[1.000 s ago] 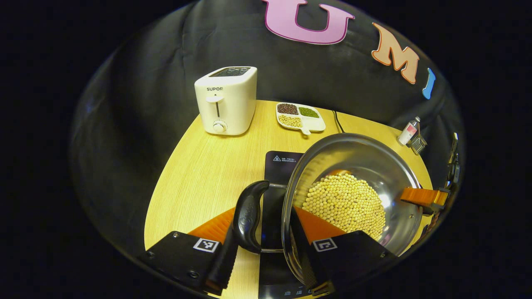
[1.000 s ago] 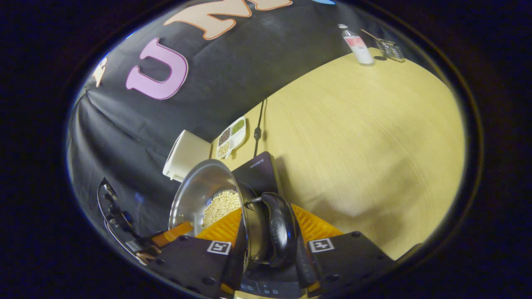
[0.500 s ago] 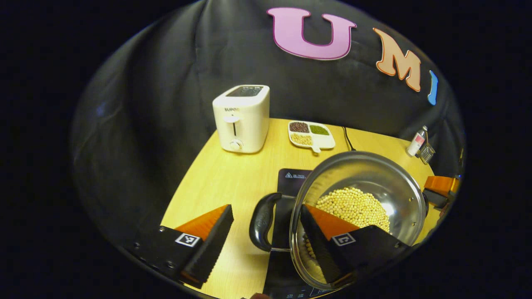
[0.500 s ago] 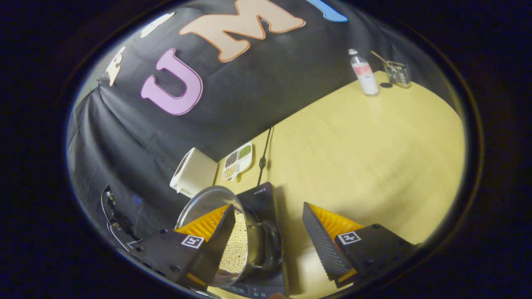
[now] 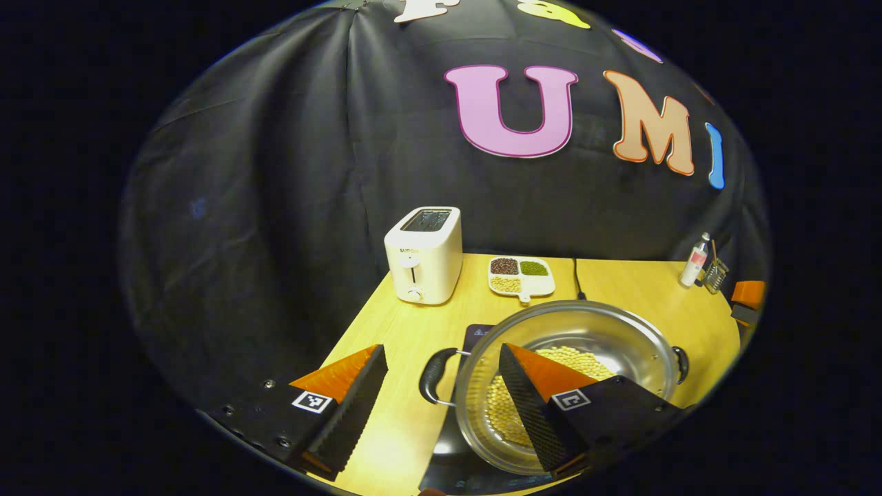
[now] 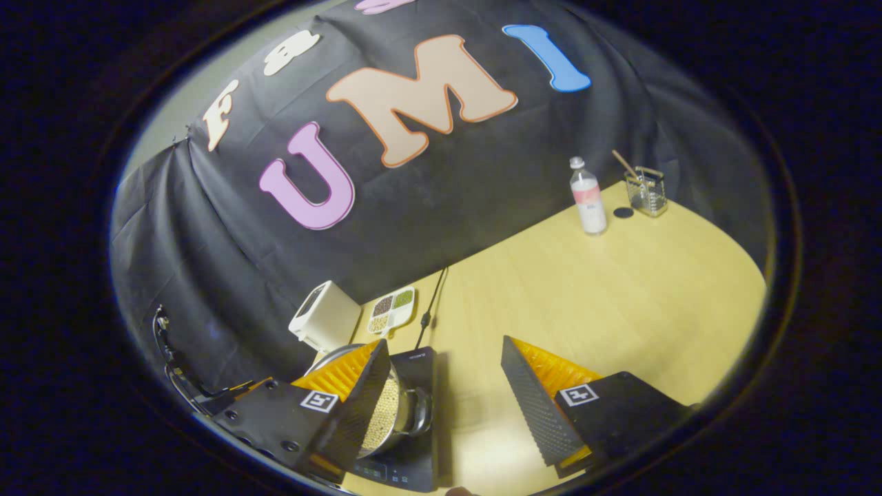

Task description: First push the handle of the pot to place it horizontally, then grasp the pot with both hands and set it on the induction cooktop.

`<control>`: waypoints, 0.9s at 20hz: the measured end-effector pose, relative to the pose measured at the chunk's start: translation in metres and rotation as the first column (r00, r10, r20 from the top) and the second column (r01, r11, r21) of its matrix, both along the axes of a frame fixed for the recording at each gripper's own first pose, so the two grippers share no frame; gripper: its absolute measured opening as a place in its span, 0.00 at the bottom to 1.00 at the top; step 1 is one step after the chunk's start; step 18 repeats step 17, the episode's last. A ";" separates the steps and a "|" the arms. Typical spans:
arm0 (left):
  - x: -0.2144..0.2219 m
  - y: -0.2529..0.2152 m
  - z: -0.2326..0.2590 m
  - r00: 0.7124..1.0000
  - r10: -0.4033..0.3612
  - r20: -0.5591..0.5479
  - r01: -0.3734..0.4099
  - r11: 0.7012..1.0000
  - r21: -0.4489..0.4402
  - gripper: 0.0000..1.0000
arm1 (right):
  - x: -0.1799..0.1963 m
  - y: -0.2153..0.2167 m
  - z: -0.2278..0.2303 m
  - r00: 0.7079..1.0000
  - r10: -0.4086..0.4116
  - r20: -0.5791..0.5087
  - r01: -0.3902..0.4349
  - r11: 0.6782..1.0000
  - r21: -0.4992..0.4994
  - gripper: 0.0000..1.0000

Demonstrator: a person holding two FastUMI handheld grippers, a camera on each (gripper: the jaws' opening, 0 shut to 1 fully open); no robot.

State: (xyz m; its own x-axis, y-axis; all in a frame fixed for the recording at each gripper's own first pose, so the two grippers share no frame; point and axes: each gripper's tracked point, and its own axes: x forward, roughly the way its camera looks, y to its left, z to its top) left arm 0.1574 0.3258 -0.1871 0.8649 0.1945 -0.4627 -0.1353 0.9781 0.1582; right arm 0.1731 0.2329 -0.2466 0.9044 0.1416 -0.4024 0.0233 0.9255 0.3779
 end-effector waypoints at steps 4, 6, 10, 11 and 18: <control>-0.023 -0.072 0.041 0.996 -0.015 0.085 0.018 0.999 -0.034 1.00 | -0.028 -0.050 0.029 1.000 0.027 0.004 -0.027 0.998 -0.065 0.91; -0.033 -0.109 0.060 0.992 -0.022 0.127 0.029 0.998 -0.055 1.00 | -0.039 -0.075 0.047 0.999 0.040 0.022 -0.038 0.996 -0.084 0.92; -0.050 -0.172 0.096 0.976 -0.040 0.216 0.058 0.996 -0.075 0.99 | -0.055 -0.118 0.092 0.994 0.045 0.097 -0.036 0.996 -0.087 0.91; -0.054 -0.183 0.103 0.971 -0.040 0.234 0.058 0.996 -0.068 0.99 | -0.059 -0.126 0.105 0.992 0.042 0.119 -0.033 0.997 -0.075 1.00; -0.076 -0.253 0.145 0.927 -0.086 0.364 0.087 0.996 0.013 0.96 | -0.085 -0.164 0.169 0.967 0.062 0.248 -0.026 0.989 -0.146 0.91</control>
